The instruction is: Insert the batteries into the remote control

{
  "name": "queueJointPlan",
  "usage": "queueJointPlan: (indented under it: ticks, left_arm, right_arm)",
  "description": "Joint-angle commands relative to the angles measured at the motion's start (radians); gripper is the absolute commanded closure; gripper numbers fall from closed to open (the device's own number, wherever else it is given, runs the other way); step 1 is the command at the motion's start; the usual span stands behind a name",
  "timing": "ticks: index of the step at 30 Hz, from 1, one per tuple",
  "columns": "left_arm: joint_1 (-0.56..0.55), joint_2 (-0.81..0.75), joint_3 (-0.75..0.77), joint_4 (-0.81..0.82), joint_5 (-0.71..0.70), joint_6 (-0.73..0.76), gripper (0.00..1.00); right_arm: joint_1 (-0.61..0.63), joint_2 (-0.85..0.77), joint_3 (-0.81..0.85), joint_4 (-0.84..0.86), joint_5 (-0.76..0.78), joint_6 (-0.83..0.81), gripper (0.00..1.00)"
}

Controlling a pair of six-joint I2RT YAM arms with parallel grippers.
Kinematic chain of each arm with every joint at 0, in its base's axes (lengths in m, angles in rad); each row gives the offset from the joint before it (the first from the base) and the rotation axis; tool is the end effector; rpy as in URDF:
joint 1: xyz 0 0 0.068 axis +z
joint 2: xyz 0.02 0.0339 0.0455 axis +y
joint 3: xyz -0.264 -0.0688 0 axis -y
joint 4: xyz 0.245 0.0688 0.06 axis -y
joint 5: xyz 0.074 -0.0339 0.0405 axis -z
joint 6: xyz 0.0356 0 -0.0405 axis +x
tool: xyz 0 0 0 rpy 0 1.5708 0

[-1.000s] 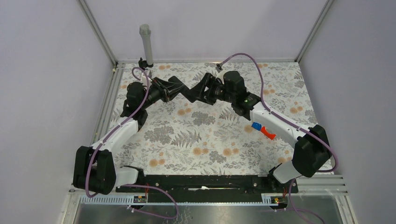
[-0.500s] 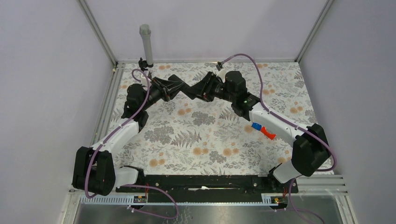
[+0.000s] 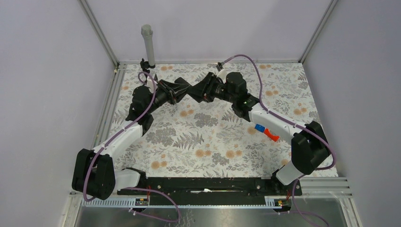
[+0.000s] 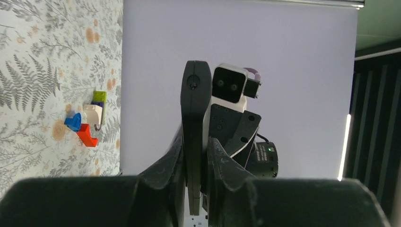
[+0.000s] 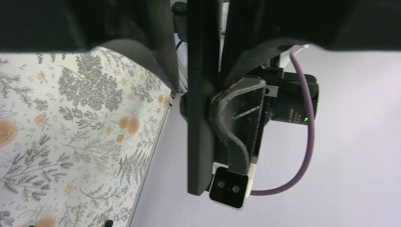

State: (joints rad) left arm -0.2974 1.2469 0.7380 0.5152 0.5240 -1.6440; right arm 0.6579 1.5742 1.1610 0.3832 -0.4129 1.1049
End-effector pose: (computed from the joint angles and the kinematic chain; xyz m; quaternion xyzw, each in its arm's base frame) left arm 0.2663 -0.1002 0.2975 -0.2809 0.6468 -0.6685 0.2362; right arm 0.2887 0.2412 0.3309 0.0165 0.7166 0.6195 0.3201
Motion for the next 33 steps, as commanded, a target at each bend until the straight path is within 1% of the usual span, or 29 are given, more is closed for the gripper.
queueJointPlan:
  ticks: [1, 3, 4, 7, 10, 13, 15, 21, 26, 33]
  left_arm:
    - [-0.021, -0.064, 0.031, 0.082, 0.019, 0.010, 1.00]
    - [-0.019, -0.061, 0.029, 0.083, 0.013, 0.010, 1.00]
    - [-0.019, -0.058, 0.028, 0.090, 0.011, 0.006, 1.00]
    - [-0.019, -0.043, 0.029, 0.119, 0.008, -0.007, 1.00]
    - [-0.019, -0.035, 0.029, 0.136, 0.008, -0.016, 1.00]
    - [-0.019, -0.037, 0.025, 0.137, 0.007, -0.016, 1.00]
    - [-0.019, -0.038, 0.020, 0.137, 0.003, -0.016, 1.00]
    - [-0.019, -0.041, 0.011, 0.156, -0.001, -0.035, 1.00]
    - [-0.022, -0.045, 0.020, 0.175, 0.005, -0.060, 1.00]
    - [-0.023, -0.051, 0.020, 0.206, 0.004, -0.100, 1.00]
  right_arm:
    - [-0.010, -0.007, -0.020, 0.077, -0.005, -0.047, 0.45]
    - [-0.009, -0.029, -0.035, 0.102, -0.006, -0.054, 0.31]
    - [-0.009, -0.040, -0.040, 0.112, -0.005, -0.060, 0.28]
    - [-0.011, -0.058, -0.052, 0.134, -0.009, -0.062, 0.26]
    - [-0.015, -0.059, -0.063, 0.160, -0.014, -0.049, 0.31]
    - [-0.021, -0.053, -0.079, 0.202, -0.025, -0.017, 0.38]
    - [-0.022, -0.046, -0.076, 0.205, -0.032, -0.010, 0.44]
    - [-0.022, -0.021, -0.066, 0.196, -0.044, 0.010, 0.53]
    - [-0.021, 0.001, -0.063, 0.205, -0.038, 0.013, 0.58]
    - [-0.021, 0.028, -0.047, 0.214, -0.037, 0.015, 0.60]
